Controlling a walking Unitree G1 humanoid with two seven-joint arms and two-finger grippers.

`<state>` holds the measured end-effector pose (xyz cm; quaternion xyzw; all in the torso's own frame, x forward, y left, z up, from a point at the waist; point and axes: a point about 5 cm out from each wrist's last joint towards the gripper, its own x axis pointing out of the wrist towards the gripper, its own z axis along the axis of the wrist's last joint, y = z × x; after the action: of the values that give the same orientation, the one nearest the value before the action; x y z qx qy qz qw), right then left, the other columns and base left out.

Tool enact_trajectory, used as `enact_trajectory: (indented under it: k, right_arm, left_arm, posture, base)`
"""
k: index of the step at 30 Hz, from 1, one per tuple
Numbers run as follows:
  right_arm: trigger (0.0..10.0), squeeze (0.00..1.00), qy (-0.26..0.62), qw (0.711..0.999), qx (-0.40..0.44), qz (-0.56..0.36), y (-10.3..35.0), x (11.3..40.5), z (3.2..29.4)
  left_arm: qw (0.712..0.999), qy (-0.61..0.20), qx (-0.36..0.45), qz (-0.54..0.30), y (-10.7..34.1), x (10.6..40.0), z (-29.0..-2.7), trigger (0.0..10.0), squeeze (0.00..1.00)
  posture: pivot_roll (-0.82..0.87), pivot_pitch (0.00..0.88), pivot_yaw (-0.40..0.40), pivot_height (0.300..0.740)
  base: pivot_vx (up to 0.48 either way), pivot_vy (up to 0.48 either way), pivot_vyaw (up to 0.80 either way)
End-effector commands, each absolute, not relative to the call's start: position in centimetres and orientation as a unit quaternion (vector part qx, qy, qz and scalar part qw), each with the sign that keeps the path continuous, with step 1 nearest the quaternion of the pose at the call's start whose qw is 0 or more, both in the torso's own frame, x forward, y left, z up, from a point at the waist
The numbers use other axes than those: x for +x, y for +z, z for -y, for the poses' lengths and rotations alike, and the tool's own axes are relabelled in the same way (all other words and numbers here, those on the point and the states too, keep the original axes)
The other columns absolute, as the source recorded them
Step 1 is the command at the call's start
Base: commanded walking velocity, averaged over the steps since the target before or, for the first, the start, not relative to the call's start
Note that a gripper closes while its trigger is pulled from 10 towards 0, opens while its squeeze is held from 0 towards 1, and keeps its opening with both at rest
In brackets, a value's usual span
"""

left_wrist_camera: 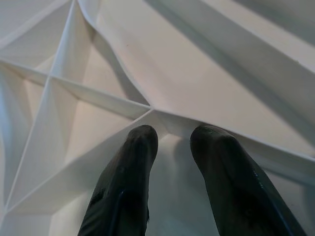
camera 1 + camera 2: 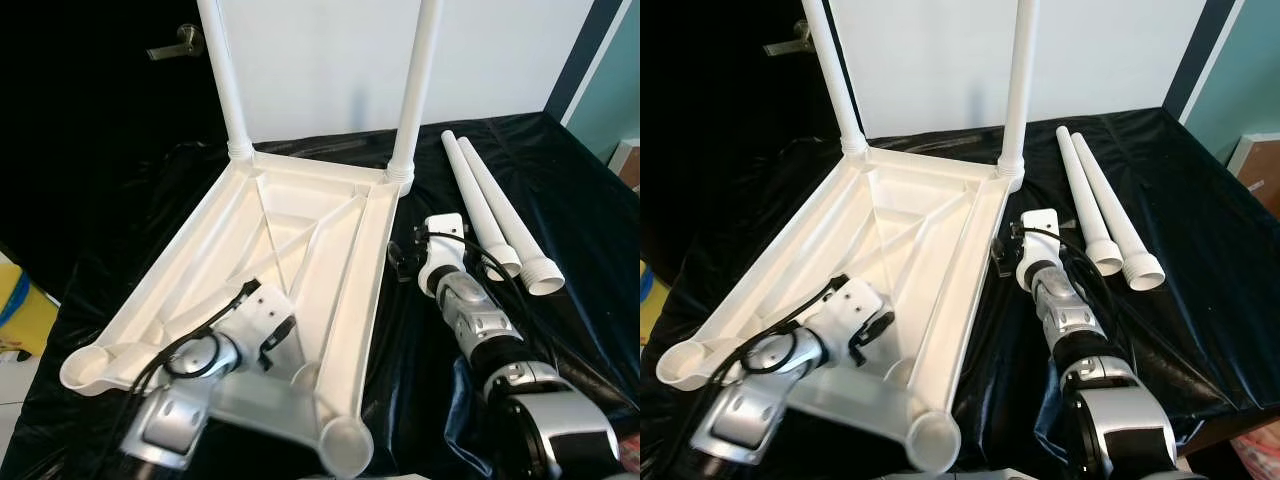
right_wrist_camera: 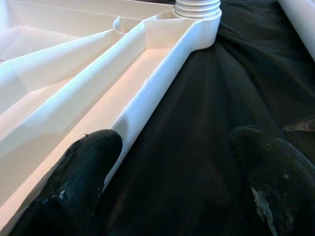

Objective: Building children table

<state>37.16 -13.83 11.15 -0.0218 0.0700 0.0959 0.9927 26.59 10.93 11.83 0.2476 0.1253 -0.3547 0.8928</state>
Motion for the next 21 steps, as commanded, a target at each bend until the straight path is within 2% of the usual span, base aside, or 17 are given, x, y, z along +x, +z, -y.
enact_trajectory:
  k: [1,6,13,21]
  right_arm:
    - [10.0,0.00,0.194,0.977,-0.034,-0.077,10.9,36.8,9.0]
    - [10.0,0.00,0.172,0.981,-0.052,-0.067,11.1,37.0,10.1]
    - [10.0,0.00,0.156,0.983,-0.085,-0.038,11.1,36.3,12.6]
    - [10.0,0.00,0.145,0.986,-0.087,-0.014,11.8,35.6,14.5]
  left_arm:
    - [0.867,-0.432,0.224,-0.110,11.5,25.9,-6.7,10.0,0.00]
    - [0.867,-0.436,0.221,-0.096,12.3,25.9,-7.8,10.0,0.00]
    - [0.883,-0.421,0.203,-0.049,14.7,25.8,-10.9,10.0,0.00]
    - [0.884,-0.408,0.228,-0.009,16.0,25.3,-12.1,10.0,0.00]
  posture:
    - [-0.01,0.063,0.002,0.740]
    - [-0.01,0.068,-0.007,0.740]
    - [-0.02,0.078,-0.015,0.740]
    - [-0.02,0.075,-0.019,0.740]
  base:
    - [0.000,0.000,0.00]
    - [0.000,0.000,0.00]
    - [0.000,0.000,0.00]
    - [0.000,0.000,0.00]
